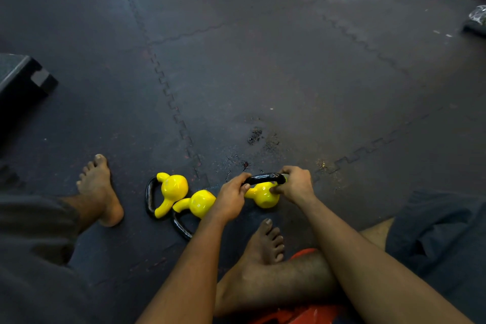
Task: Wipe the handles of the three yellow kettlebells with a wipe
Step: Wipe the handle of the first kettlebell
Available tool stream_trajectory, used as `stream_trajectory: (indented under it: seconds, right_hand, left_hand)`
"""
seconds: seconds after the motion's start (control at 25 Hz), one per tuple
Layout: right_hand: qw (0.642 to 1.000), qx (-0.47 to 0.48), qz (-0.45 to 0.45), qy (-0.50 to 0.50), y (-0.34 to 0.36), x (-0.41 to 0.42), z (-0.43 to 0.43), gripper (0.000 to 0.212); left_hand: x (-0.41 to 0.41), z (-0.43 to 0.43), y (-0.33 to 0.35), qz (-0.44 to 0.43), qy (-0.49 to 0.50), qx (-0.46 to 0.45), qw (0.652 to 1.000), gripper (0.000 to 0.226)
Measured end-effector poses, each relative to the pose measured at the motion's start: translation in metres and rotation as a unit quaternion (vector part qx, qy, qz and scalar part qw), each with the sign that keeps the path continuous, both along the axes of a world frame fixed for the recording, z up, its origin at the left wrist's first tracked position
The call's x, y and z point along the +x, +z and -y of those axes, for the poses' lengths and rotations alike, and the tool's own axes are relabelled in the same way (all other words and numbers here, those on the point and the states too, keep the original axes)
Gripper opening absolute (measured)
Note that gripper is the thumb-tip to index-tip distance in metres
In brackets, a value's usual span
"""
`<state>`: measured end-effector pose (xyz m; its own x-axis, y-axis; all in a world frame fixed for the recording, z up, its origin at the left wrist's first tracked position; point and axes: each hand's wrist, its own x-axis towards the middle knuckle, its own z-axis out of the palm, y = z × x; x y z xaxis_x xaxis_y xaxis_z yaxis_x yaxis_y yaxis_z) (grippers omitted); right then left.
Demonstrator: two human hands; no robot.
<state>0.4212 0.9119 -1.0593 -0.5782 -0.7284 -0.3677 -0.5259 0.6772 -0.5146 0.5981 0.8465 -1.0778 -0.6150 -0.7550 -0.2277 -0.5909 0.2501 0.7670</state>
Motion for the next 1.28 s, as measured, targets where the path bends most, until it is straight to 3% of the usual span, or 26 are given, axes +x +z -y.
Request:
stream_trajectory:
  seconds: [0.2, 0.44, 0.68, 0.88, 1.08, 1.28]
  right_hand:
    - [0.992, -0.003, 0.021, 0.126, 0.006, -0.008, -0.001, 0.021]
    - [1.000, -0.014, 0.001, 0.018, 0.005, -0.006, -0.004, 0.038]
    - [0.996, -0.001, 0.024, 0.090, 0.006, -0.003, -0.001, 0.025]
    - [0.998, -0.013, 0.035, -0.042, 0.002, -0.001, -0.005, 0.041]
    - [0.999, -0.017, 0.035, 0.029, 0.002, 0.004, 0.003, 0.030]
    - [0.995, -0.031, 0.042, -0.083, -0.002, 0.003, -0.001, 0.032]
  left_hand:
    - [0.006, 0.000, -0.004, -0.008, 0.017, 0.005, 1.000, 0.025]
    - [0.002, -0.001, -0.001, -0.002, 0.014, 0.002, 1.000, 0.027]
    - [0.004, -0.003, -0.001, 0.003, 0.017, 0.005, 1.000, 0.027]
    - [0.001, -0.001, -0.002, 0.001, 0.024, 0.000, 1.000, 0.028]
    - [0.004, -0.002, -0.004, 0.001, 0.040, 0.020, 0.999, 0.027]
    - [0.000, 0.002, -0.006, 0.006, 0.027, 0.007, 1.000, 0.029]
